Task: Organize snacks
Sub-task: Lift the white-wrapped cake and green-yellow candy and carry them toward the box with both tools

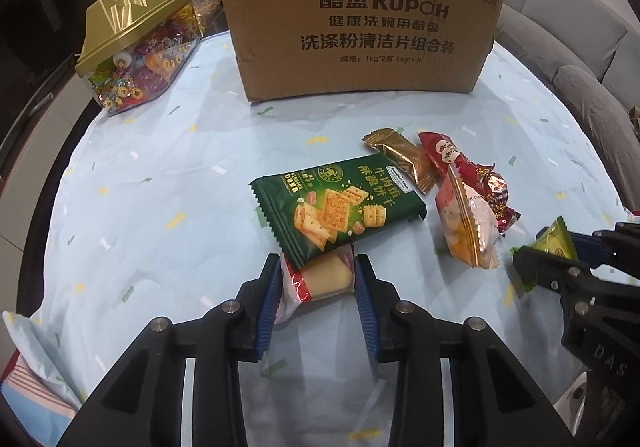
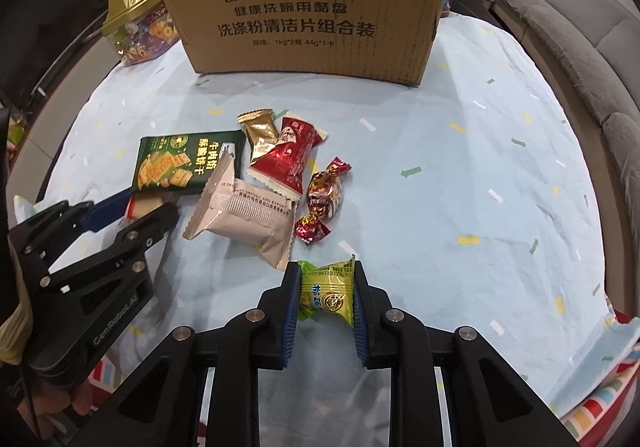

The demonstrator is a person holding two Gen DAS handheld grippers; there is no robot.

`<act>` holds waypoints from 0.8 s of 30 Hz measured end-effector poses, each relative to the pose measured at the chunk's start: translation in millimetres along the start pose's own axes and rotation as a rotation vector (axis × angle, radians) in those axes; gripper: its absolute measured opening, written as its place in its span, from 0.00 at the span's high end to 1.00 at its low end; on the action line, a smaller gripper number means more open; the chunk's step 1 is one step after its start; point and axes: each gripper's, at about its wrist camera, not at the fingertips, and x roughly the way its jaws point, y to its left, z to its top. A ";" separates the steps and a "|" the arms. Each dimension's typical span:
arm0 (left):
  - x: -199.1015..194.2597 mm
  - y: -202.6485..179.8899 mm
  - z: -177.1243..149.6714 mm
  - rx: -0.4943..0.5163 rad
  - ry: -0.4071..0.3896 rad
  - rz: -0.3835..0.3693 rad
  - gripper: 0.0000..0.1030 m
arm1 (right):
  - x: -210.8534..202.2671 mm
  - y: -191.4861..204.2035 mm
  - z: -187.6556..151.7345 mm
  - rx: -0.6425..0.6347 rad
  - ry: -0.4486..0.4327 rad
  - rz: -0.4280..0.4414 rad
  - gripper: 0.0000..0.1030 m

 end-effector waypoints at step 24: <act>-39.5 10.4 6.4 -0.062 -0.017 0.019 0.65 | -35.4 2.9 17.9 0.004 -0.075 0.000 0.76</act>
